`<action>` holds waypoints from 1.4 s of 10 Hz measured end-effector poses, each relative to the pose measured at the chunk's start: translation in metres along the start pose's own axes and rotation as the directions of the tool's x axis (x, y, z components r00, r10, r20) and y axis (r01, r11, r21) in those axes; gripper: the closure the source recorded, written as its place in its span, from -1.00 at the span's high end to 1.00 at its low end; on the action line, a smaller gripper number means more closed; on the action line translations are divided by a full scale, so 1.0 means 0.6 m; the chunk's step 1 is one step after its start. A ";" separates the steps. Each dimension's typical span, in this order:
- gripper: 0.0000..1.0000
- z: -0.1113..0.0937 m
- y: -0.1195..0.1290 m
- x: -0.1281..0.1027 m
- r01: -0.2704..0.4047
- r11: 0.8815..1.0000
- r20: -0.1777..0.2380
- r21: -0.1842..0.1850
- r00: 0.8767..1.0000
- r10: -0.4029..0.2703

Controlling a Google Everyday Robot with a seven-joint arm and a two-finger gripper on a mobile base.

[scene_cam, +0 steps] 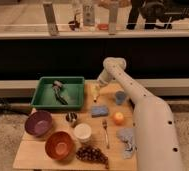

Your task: Place banana in metal cup

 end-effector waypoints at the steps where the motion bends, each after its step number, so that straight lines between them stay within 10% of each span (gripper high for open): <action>1: -0.90 -0.010 0.006 0.000 0.003 1.000 -0.003 0.001 1.000 -0.003; 5: -0.54 -0.012 0.014 0.001 -0.001 1.000 -0.008 0.002 1.000 0.001; 10: 0.48 -0.027 0.020 0.001 -0.014 1.000 -0.020 0.001 1.000 0.014; 14: 0.52 -0.035 0.026 -0.001 -0.020 1.000 -0.027 0.001 0.999 0.020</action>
